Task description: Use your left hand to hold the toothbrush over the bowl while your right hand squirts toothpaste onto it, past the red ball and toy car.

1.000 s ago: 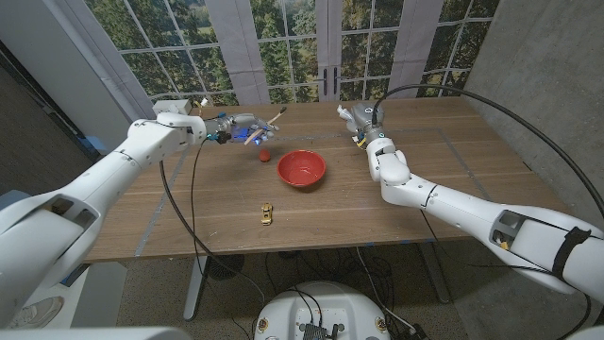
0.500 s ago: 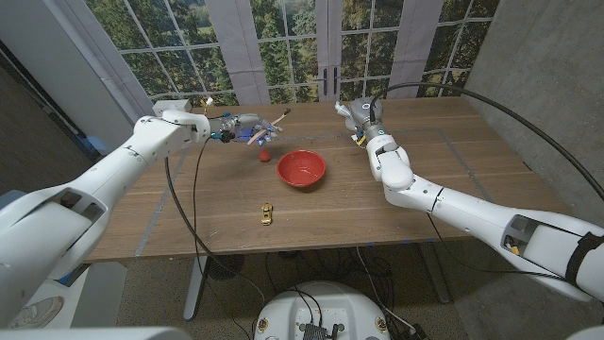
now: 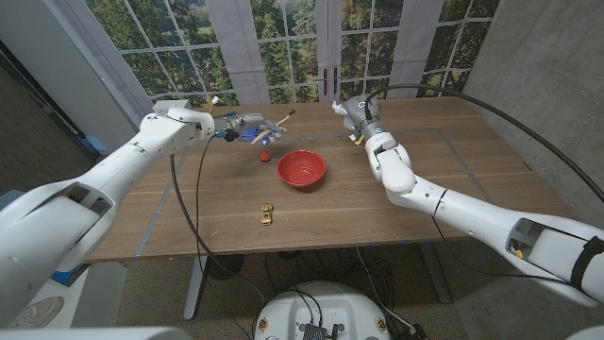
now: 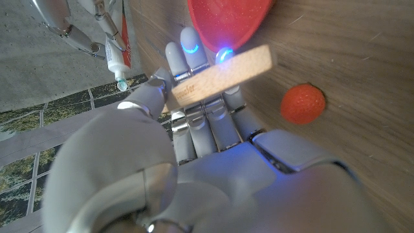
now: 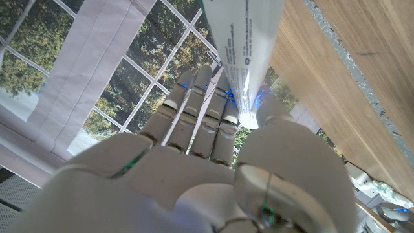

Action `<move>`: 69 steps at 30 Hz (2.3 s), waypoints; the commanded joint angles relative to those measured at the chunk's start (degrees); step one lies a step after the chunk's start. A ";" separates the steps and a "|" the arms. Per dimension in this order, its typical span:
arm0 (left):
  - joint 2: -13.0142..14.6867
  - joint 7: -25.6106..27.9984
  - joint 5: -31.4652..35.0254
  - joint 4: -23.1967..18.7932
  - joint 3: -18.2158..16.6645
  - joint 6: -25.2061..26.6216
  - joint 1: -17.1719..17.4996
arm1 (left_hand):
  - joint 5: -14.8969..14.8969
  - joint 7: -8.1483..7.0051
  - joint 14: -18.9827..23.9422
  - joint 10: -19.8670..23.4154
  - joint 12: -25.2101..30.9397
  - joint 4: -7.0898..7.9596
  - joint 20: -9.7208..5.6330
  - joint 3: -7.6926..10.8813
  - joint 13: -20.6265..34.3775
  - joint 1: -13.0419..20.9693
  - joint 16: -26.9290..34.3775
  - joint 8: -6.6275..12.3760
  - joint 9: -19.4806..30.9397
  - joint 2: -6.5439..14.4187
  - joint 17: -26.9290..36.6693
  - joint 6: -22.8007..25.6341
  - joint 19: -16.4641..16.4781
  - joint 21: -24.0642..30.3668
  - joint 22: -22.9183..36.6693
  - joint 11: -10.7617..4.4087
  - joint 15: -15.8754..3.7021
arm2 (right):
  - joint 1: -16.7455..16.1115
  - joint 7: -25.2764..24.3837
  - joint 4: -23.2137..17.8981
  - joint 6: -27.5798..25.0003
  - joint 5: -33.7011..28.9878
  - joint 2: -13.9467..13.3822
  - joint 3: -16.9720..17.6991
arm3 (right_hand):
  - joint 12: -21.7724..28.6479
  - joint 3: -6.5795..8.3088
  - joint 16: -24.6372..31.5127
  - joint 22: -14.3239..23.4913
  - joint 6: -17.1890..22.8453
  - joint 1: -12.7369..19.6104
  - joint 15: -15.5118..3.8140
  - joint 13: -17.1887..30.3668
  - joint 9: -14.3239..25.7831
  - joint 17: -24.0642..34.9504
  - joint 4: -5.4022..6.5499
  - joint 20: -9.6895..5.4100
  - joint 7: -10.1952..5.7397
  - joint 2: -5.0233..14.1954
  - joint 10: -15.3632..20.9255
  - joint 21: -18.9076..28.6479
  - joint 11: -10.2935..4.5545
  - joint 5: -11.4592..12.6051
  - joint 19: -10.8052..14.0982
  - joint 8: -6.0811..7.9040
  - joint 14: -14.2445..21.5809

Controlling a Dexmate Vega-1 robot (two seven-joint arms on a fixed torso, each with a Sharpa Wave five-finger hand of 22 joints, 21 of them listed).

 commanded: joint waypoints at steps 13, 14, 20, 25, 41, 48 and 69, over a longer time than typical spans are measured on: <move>-1.89 -2.23 1.90 1.93 2.48 0.98 -2.44 | -0.09 3.52 7.45 5.74 0.55 6.58 -8.32 6.86 0.11 0.45 -0.44 -0.21 0.03 0.84 0.52 4.10 0.34 0.04 -0.06 -5.09 -7.22 | -2.91 10.11 -2.98 4.56 -13.24 0.04 2.82 | 0.63 0.49 -0.15 0.17 0.85 -0.30 -8.33 0.84 0.14 0.28 0.23 -0.58 -0.28 0.51 0.46 0.48 -0.56 0.28 0.28 0.64 0.75; -1.96 -2.33 2.02 2.04 2.62 1.09 -2.57 | -0.09 3.54 7.42 5.75 0.59 6.59 -8.32 6.85 0.14 0.45 -0.54 -0.21 0.00 0.84 0.45 4.13 0.34 0.05 -0.06 -5.11 -7.22 | -3.00 10.41 -3.08 4.70 -13.74 0.05 2.91 | 0.64 0.51 -0.18 0.17 0.81 -0.30 -8.33 0.87 0.15 0.28 0.23 -0.61 -0.25 0.53 0.46 0.48 -0.63 0.29 0.26 0.62 0.75; -2.01 -1.88 3.21 1.63 3.36 1.43 -2.94 | -0.08 3.57 7.53 5.70 0.56 6.55 -8.31 6.86 0.07 0.52 -0.59 -0.21 -0.02 0.84 0.62 4.10 0.38 0.10 0.01 -5.03 -7.22 | -3.82 11.77 -4.31 6.07 -15.79 -0.23 3.72 | 0.68 0.57 -0.32 0.17 0.84 -0.35 -8.28 1.09 0.15 0.28 0.30 -0.66 -0.30 0.62 0.44 0.50 -0.56 0.29 0.17 0.63 0.85; -2.15 -1.55 4.03 1.27 3.83 1.40 -3.15 | -0.08 3.61 7.47 5.56 0.62 6.55 -8.31 6.85 0.22 0.56 -0.73 -0.21 -0.06 0.85 0.62 4.14 0.39 0.05 -0.07 -4.97 -7.22 | -4.40 12.89 -5.01 7.29 -17.42 -0.31 4.32 | 0.72 0.58 -0.35 0.17 1.08 -0.39 -8.27 1.25 0.16 0.34 0.33 -0.67 -0.35 0.64 0.45 0.54 -0.52 0.27 0.18 0.73 0.97; -3.44 -2.07 7.14 2.16 6.04 0.58 -4.94 | -0.09 3.49 7.41 5.26 0.57 6.66 -8.32 6.80 0.19 0.57 -1.10 -0.21 0.00 0.87 0.80 3.89 0.36 0.03 -0.10 -4.94 -7.20 | -5.34 15.64 -6.06 11.06 -21.30 -0.18 5.57 | 0.85 0.69 -0.68 0.16 1.02 -0.46 -8.30 1.79 0.19 0.44 0.37 -0.66 -0.29 0.70 0.46 0.66 -0.43 0.26 0.11 0.73 1.08; -4.29 -2.79 8.54 2.96 7.10 0.07 -6.04 | -0.09 3.47 7.44 5.16 0.52 6.69 -8.32 6.77 0.12 0.58 -1.19 -0.21 -0.04 0.87 0.91 3.92 0.31 0.04 -0.09 -5.05 -7.20 | -5.70 15.99 -6.14 12.46 -22.39 -0.38 6.04 | 0.87 0.69 -0.80 0.16 0.96 -0.51 -8.29 1.99 0.20 0.49 0.37 -0.67 -0.42 0.66 0.43 0.70 -0.58 0.24 0.09 0.72 1.12; -7.76 -6.34 10.97 8.34 9.38 -2.01 -8.98 | -0.08 3.57 7.54 5.23 0.67 6.66 -8.31 6.70 0.17 0.69 -1.54 -0.20 -0.05 0.86 1.19 3.83 0.24 0.00 -0.15 -5.01 -7.21 | -5.07 17.35 -6.23 15.41 -26.08 0.38 6.09 | 0.90 0.73 -1.13 0.16 0.94 -0.73 -8.27 2.59 0.22 0.69 0.48 -0.81 -0.44 0.71 0.30 0.83 -0.68 0.20 -0.04 0.74 1.22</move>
